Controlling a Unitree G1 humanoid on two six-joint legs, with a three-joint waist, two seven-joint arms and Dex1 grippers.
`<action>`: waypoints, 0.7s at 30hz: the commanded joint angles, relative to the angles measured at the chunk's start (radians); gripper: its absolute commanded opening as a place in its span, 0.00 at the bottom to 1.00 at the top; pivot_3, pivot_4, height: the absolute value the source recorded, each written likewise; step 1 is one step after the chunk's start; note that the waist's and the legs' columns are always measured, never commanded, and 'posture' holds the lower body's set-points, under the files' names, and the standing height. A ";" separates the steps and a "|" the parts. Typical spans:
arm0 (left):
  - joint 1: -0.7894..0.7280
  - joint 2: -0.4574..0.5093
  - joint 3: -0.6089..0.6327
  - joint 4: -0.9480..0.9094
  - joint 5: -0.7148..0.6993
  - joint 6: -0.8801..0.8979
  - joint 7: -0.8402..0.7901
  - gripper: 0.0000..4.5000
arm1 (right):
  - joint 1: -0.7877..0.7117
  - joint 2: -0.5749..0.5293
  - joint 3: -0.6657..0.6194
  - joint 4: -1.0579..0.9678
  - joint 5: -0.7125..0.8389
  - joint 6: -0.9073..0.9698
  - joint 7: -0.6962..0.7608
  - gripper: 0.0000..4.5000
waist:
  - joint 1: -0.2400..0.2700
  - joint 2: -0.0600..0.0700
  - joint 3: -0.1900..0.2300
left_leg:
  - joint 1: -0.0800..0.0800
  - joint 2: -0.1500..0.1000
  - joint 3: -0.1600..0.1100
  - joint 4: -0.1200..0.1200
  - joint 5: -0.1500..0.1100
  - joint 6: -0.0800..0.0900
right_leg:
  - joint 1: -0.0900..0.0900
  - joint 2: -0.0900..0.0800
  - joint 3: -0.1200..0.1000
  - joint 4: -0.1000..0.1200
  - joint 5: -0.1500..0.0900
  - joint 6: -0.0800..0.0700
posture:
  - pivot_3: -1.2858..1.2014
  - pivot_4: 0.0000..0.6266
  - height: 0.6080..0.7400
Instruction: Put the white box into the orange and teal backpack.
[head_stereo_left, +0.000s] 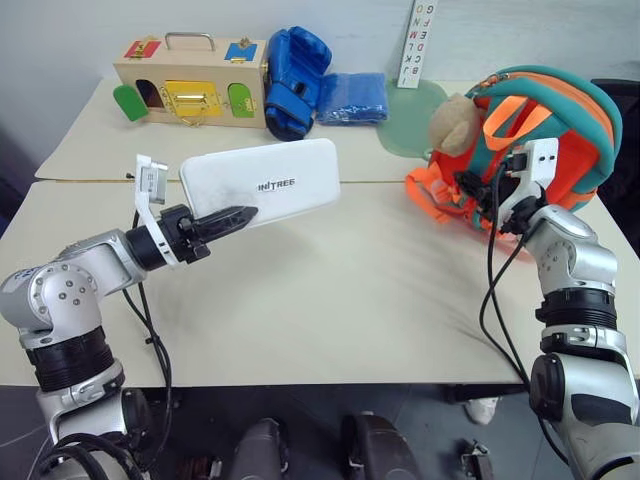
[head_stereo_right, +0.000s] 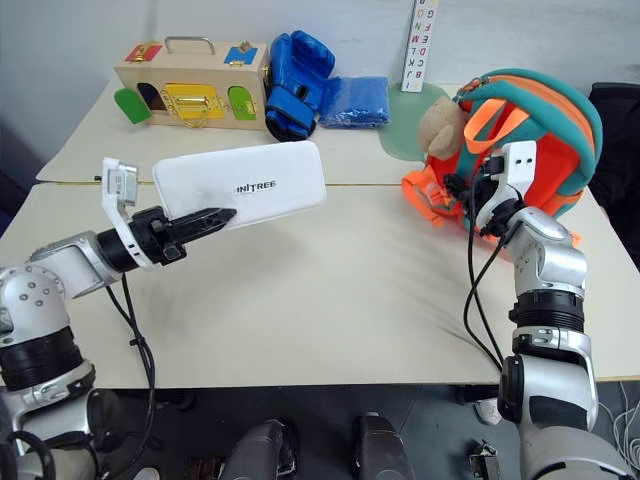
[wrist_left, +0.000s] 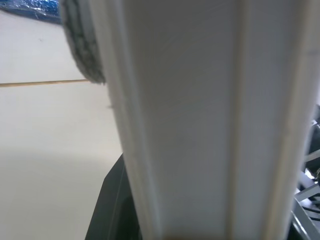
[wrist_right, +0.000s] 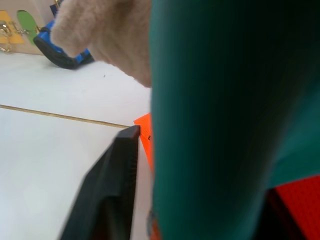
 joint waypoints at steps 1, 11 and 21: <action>-0.026 0.037 -0.006 0.029 -0.006 -0.091 -0.020 0.32 | 0.009 -0.028 -0.015 -0.131 0.082 0.033 0.113 0.07 | 0.000 0.000 0.000 | 0.000 0.000 0.000 0.000 0.000 0.000 | 0.000 0.000 0.000 0.000 0.000 0.000 | 0.52 0.24 1.00; -0.183 0.079 -0.072 0.163 -0.017 -0.214 -0.050 0.32 | 0.214 -0.270 -0.062 -0.733 0.533 0.516 0.429 0.00 | 0.008 0.000 0.000 | -0.004 0.000 0.000 -0.001 -0.002 0.003 | -0.003 -0.001 -0.001 -0.001 0.000 0.000 | 0.52 0.24 1.00; -0.256 0.048 -0.229 0.191 0.059 -0.410 -0.125 0.32 | 0.292 -0.465 -0.187 -0.928 0.926 0.785 0.423 0.00 | 0.007 -0.001 0.001 | -0.004 0.000 0.000 0.000 -0.003 0.004 | -0.004 -0.002 -0.001 -0.001 0.000 0.000 | 0.52 0.24 1.00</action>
